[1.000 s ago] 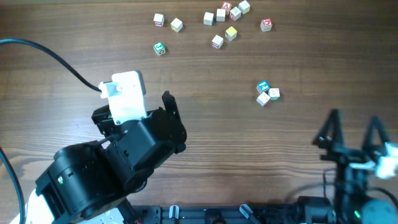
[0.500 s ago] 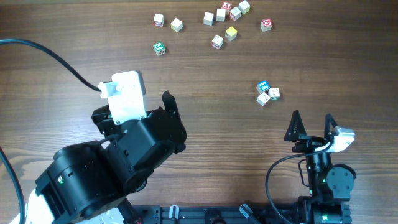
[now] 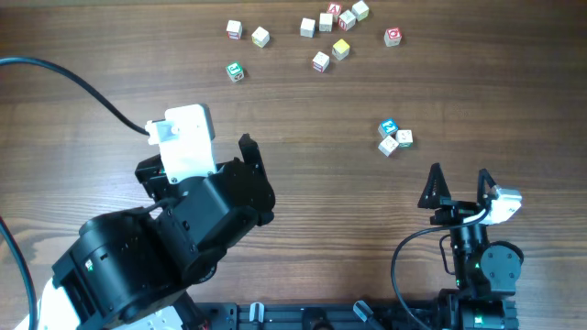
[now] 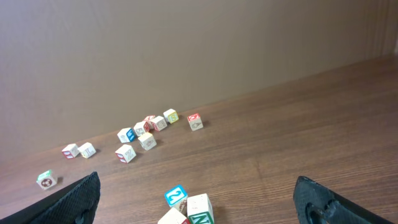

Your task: Form a circle

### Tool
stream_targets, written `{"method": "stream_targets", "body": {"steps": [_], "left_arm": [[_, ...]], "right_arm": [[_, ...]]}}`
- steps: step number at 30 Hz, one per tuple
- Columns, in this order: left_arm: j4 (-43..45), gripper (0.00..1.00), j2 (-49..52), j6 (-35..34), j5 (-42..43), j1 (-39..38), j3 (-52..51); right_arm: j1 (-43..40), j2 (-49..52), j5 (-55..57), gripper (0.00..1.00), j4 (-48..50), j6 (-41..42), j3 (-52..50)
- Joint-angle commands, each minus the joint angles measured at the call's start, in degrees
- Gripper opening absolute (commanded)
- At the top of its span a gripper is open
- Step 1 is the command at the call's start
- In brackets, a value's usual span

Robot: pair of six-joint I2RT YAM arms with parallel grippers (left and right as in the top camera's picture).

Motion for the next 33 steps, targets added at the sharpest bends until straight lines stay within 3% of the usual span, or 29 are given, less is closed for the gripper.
{"method": "stream_targets", "body": {"steps": [1, 5, 10, 17, 19, 24, 27, 33], "left_arm": [[-0.5, 1.00, 0.0, -1.1, 0.0, -0.3, 0.0], [0.6, 1.00, 0.2, -1.2, 0.3, 0.8, -0.1], [13.1, 1.00, -4.7, -1.2, 4.9, 11.5, -7.3], [38.4, 1.00, -27.3, -0.6, 21.6, 31.2, -43.5], [46.7, 1.00, -34.3, 3.8, 27.9, 36.4, -53.7], [69.2, 1.00, -46.7, 26.9, 45.3, 46.2, -71.7], [74.1, 1.00, -52.9, 28.3, 45.0, 49.8, -80.0], [75.3, 1.00, -60.0, 28.4, 39.7, 52.5, -89.5]], "right_arm": [[0.3, -0.9, -0.1, 1.00, 0.1, 0.2, -0.1], [0.3, -0.9, -0.1, 1.00, 0.1, 0.2, -0.1], [0.3, -0.9, -0.1, 0.99, 0.1, 0.2, -0.1], [0.3, -0.9, -0.1, 1.00, 0.1, 0.2, -0.1], [0.3, -0.9, -0.1, 1.00, 0.1, 0.2, -0.1], [0.3, -0.9, -0.1, 1.00, 0.1, 0.2, -0.1], [0.3, -0.9, -0.1, 1.00, 0.1, 0.2, -0.1], [0.3, -0.9, -0.1, 1.00, 0.1, 0.2, -0.1]]}}
